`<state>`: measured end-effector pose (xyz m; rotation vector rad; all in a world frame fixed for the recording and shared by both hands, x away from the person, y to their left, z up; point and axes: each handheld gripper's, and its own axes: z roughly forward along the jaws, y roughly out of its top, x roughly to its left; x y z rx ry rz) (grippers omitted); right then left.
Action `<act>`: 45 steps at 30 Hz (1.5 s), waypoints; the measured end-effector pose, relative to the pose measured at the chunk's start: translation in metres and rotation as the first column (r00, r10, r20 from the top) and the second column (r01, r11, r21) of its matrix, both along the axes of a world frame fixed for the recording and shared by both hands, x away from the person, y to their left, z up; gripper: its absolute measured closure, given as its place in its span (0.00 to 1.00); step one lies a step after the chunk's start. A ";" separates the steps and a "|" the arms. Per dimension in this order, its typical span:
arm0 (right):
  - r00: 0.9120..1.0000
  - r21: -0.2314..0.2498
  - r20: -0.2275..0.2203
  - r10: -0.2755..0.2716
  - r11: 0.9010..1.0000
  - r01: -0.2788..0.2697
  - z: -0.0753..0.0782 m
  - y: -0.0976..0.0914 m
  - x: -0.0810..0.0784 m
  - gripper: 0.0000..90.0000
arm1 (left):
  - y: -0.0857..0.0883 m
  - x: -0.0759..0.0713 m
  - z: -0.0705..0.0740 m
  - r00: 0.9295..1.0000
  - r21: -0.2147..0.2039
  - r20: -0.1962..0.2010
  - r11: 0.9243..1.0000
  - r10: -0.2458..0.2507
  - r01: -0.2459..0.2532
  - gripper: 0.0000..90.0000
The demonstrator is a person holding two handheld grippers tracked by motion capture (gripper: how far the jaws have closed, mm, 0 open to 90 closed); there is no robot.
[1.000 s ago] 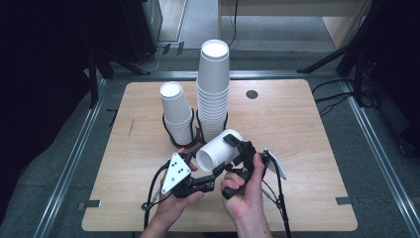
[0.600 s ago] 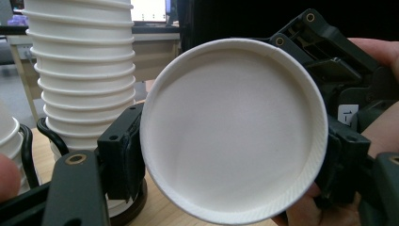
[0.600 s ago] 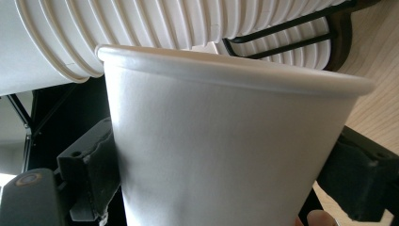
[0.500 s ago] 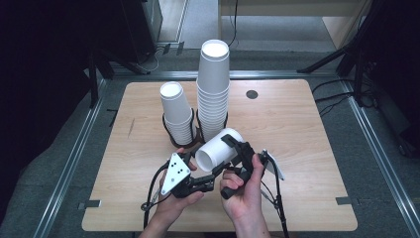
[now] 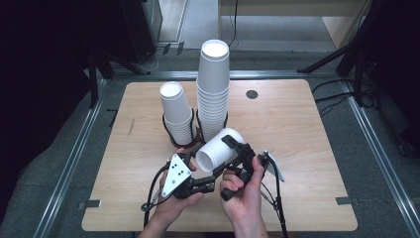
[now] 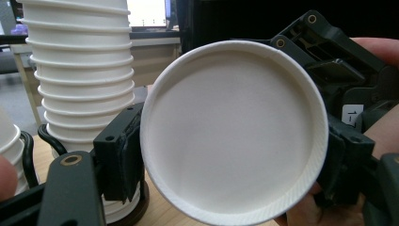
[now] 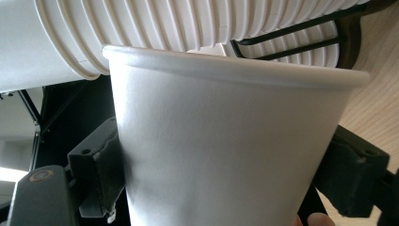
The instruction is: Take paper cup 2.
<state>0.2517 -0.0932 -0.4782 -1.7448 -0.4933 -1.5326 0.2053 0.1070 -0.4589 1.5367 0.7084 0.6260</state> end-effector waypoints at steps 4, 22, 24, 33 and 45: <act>1.000 -0.002 0.005 -0.003 1.000 0.003 -0.001 0.001 -0.001 0.17 | 0.000 0.000 0.000 1.000 0.006 -0.005 1.000 0.004 -0.004 0.24; 0.998 0.002 0.039 -0.042 0.999 0.042 0.000 0.001 -0.001 0.19 | 0.003 -0.004 0.006 1.000 0.040 -0.008 0.999 0.025 -0.025 0.11; 0.998 -0.005 0.044 -0.047 0.999 0.047 -0.001 0.001 -0.001 0.19 | 0.003 -0.004 0.006 1.000 0.041 -0.015 0.999 0.028 -0.027 0.10; 0.995 -0.022 0.064 -0.070 0.997 0.071 0.000 -0.004 0.001 0.19 | 0.007 -0.002 0.008 0.998 0.039 -0.063 0.999 0.023 -0.020 0.10; 0.980 -0.150 0.142 -0.137 0.976 0.158 0.004 -0.013 0.002 0.19 | 0.007 -0.003 0.010 0.998 0.032 -0.069 0.999 0.005 -0.003 0.10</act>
